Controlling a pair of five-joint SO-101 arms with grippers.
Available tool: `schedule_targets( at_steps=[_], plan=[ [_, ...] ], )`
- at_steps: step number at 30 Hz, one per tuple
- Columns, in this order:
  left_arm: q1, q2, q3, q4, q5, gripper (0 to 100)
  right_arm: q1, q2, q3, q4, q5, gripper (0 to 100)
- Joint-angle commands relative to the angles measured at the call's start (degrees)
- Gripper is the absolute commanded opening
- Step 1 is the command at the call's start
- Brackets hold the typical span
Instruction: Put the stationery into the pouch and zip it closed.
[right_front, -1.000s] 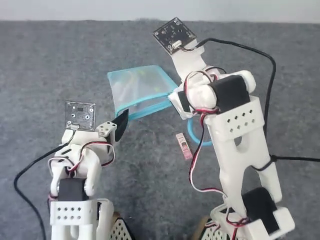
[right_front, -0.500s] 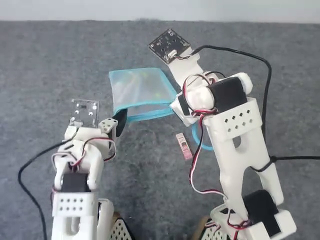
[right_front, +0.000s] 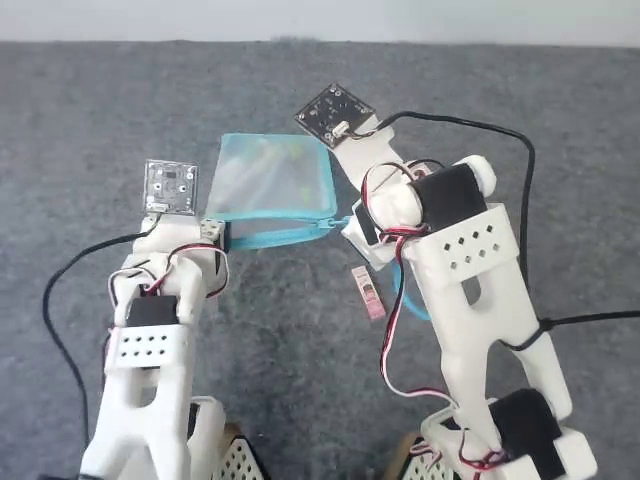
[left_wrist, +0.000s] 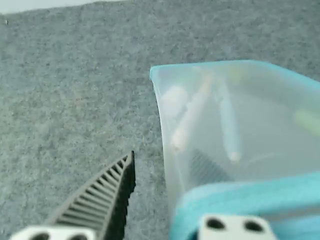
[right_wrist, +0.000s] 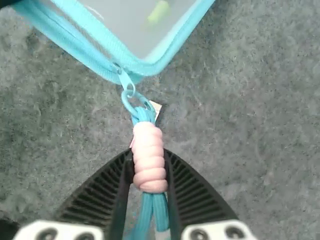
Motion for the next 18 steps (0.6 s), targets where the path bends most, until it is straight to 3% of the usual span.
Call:
schedule_targets(
  at_steps=[1, 9, 18],
  plan=[
    [-0.5, 0.6, -3.2, -1.7, 1.1, 5, 4.0, 2.4, -0.5, 2.0, 1.4, 0.9],
    [0.8, 0.9, -3.1, -1.4, 9.5, 2, 4.7, 16.2, -0.6, 1.7, -1.6, 17.7],
    [0.4, 0.9, -2.6, -1.6, 17.4, 2, 6.2, 17.5, 2.5, 0.6, -3.4, 18.4]
  ],
)
